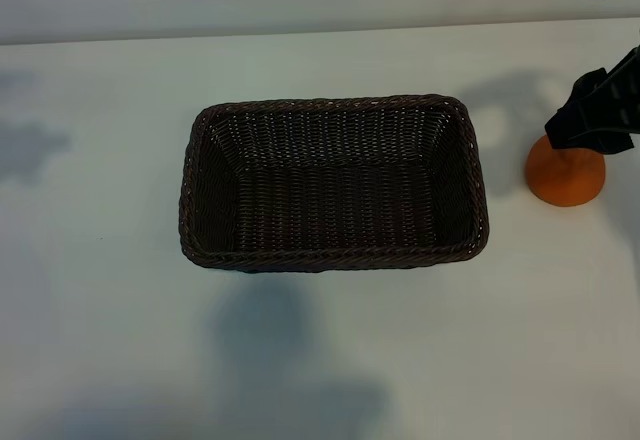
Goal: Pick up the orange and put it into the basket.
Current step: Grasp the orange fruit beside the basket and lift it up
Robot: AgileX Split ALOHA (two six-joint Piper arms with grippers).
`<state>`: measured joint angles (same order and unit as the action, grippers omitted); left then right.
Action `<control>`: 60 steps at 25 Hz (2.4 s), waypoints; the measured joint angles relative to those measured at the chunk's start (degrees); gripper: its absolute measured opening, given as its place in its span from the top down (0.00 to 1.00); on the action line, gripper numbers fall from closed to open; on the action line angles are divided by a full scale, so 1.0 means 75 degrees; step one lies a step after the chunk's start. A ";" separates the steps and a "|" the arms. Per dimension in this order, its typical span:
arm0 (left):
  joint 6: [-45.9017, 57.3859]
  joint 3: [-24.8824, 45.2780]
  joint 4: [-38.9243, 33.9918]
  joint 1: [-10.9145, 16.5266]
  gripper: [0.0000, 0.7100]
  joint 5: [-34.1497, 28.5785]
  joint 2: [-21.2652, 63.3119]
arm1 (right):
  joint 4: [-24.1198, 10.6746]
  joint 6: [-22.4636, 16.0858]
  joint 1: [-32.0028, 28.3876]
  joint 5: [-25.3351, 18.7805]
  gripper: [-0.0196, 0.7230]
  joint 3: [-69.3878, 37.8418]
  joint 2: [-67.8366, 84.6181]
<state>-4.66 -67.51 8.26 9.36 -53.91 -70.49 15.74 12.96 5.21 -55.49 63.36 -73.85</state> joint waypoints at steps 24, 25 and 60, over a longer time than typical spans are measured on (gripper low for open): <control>0.0145 0.0302 -0.0495 0.0007 0.16 -0.1252 0.5130 | 0.0000 0.0046 0.0000 0.0000 0.18 0.0000 0.0000; 0.0184 0.0383 -0.0509 0.0008 0.16 -0.1258 0.5251 | 0.0000 0.0046 0.0000 0.0000 0.18 0.0000 0.0000; 0.0208 0.5129 -0.0554 -0.1325 0.20 0.0097 0.8486 | 0.0007 0.0122 0.0000 -0.0007 0.18 0.0000 0.0000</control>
<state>-3.10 -29.04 4.11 -0.58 -53.19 -6.84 15.79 13.88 5.21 -55.54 63.36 -73.85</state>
